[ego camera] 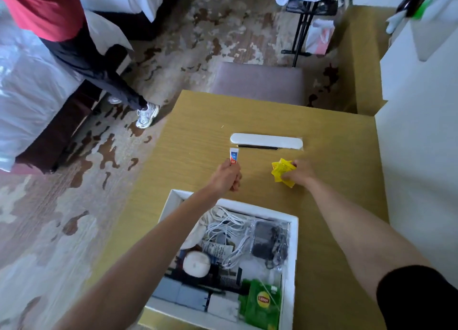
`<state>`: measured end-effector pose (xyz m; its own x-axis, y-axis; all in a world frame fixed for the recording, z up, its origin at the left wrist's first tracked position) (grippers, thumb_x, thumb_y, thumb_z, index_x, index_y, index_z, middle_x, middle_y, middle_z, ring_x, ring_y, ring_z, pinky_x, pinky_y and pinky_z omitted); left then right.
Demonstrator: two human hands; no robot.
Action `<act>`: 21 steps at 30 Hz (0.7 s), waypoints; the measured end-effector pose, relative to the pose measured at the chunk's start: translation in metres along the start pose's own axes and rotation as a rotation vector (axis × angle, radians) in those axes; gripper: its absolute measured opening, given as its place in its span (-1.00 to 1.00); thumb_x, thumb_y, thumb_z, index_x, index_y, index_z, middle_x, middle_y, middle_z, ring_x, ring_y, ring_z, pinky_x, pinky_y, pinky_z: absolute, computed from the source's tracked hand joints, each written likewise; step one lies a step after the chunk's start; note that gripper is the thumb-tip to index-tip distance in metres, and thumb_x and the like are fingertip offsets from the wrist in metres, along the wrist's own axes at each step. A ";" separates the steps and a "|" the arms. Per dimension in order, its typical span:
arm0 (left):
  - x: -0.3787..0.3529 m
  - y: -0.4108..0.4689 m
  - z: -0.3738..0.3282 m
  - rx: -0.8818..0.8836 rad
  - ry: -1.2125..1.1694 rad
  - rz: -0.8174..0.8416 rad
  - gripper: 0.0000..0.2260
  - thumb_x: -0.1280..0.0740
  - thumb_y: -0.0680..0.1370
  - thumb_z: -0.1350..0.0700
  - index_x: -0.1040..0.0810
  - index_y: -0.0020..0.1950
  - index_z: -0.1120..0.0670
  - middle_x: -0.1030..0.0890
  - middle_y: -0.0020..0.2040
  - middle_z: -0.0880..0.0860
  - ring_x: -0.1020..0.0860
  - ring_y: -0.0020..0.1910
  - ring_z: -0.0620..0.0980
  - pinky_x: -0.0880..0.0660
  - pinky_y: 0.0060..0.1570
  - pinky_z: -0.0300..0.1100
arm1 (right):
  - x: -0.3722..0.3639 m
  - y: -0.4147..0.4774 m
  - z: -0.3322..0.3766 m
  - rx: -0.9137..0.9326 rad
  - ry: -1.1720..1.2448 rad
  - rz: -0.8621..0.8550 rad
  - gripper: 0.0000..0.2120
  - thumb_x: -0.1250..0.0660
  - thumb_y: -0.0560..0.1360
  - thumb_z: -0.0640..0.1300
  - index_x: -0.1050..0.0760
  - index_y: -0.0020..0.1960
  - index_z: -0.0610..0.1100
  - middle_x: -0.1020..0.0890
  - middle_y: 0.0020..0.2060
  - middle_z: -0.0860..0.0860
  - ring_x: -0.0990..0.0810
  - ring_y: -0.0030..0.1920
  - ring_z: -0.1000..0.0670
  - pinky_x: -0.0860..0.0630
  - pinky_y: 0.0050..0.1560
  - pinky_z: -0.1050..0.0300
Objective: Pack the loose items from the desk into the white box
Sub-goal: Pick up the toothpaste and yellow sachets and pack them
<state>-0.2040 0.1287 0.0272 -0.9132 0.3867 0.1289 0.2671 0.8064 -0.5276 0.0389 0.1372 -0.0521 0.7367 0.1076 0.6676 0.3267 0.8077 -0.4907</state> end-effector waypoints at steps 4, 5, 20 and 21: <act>0.008 -0.012 0.001 -0.055 0.058 -0.006 -0.82 -0.11 0.62 0.12 -0.29 -0.18 0.05 -0.37 -0.31 0.00 -0.36 -0.38 -0.09 -0.43 -0.34 -0.18 | -0.010 -0.006 -0.003 0.030 -0.010 0.082 -0.77 -0.54 0.33 -0.17 -0.51 -0.15 -0.19 -0.53 -0.15 -0.07 -0.46 -0.19 0.00 -0.32 -0.35 0.16; 0.010 -0.015 0.001 -0.070 0.057 -0.012 -0.84 -0.13 0.61 0.13 -0.29 -0.18 0.05 -0.37 -0.31 0.00 -0.36 -0.38 -0.09 -0.43 -0.35 -0.18 | -0.010 -0.009 -0.004 0.039 0.029 0.089 -0.77 -0.53 0.33 -0.20 -0.55 -0.11 -0.24 -0.54 -0.15 -0.07 -0.48 -0.17 -0.01 -0.38 -0.28 0.13; 0.038 -0.065 -0.033 -0.364 -0.264 0.177 -0.86 -0.37 0.51 -0.01 -0.61 -0.23 -0.04 -0.25 -0.53 -0.13 -0.20 -0.55 -0.13 -0.19 -0.52 -0.27 | 0.030 -0.202 0.087 0.361 0.709 -0.235 -0.72 -0.48 0.44 -0.19 -0.50 0.08 0.03 -0.70 -0.13 0.19 -0.67 -0.13 0.21 -0.53 -0.23 0.39; 0.036 -0.072 -0.030 -0.364 -0.314 0.231 -0.84 -0.36 0.51 -0.01 -0.60 -0.26 -0.04 -0.24 -0.52 -0.13 -0.18 -0.54 -0.13 -0.16 -0.50 -0.25 | 0.018 -0.212 0.085 0.352 0.731 -0.255 -0.73 -0.46 0.46 -0.16 -0.50 0.10 0.02 -0.71 -0.10 0.18 -0.67 -0.11 0.20 -0.54 -0.19 0.38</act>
<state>-0.2468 0.0983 0.0950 -0.8510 0.4652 -0.2435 0.5110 0.8406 -0.1797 -0.0673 0.0170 0.1119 0.9024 -0.4057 0.1453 0.4205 0.9027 -0.0912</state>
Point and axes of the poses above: each hand's wrist, its own y-axis towards the middle knuckle, its own x-axis out of the back of the hand, z = x × y, the point moved 1 cm from there along y, towards the middle knuckle
